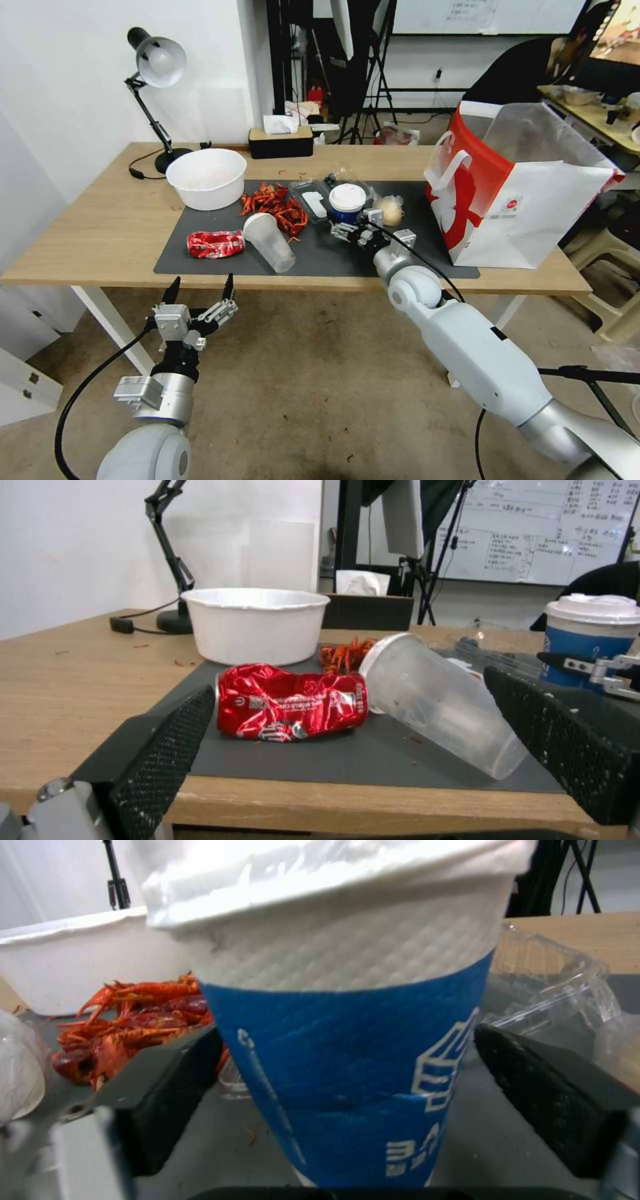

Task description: Pick up the trash from the table and place it into the takeout bag.

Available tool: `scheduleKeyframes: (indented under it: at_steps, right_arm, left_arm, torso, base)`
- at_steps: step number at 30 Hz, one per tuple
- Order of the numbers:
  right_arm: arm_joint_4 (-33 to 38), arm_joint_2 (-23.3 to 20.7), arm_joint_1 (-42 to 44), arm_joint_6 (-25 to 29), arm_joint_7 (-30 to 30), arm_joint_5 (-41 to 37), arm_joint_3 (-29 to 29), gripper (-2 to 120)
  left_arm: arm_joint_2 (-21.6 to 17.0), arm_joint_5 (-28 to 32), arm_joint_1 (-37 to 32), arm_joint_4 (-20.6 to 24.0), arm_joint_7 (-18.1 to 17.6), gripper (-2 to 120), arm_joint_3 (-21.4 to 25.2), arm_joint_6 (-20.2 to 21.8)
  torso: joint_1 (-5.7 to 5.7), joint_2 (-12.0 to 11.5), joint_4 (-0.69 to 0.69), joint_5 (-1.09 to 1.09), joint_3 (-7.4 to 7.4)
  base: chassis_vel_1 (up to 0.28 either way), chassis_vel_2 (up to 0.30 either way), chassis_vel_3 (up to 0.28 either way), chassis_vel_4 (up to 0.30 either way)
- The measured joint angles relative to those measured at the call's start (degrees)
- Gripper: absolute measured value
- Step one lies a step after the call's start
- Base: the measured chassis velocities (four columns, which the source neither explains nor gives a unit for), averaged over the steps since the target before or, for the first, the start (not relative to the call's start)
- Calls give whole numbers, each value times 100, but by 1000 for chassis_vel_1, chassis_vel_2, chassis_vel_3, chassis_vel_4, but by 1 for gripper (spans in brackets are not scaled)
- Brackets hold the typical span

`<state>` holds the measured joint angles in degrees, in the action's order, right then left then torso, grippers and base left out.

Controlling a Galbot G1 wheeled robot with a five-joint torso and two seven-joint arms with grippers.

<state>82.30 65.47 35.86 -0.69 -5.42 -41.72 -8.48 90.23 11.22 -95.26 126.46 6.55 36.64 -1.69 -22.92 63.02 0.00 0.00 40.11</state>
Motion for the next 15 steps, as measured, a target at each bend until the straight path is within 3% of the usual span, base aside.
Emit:
scheduleKeyframes:
  at_steps: [6,15]
  right_arm:
    - [3,-2,26,-10,-12,33,-32,78]
    - [120,-19,72,-29,-69,30,-6,43]
  left_arm:
    - [2,2,19,-12,-2,100,-4,-2]
    - [-7,-1,16,-40,-2,100,-18,-20]
  torso:
    - [1,0,0,-1,-1]
    - [0,1,0,0,-1]
  base:
    - [0,0,0,0]
    - [0,0,0,0]
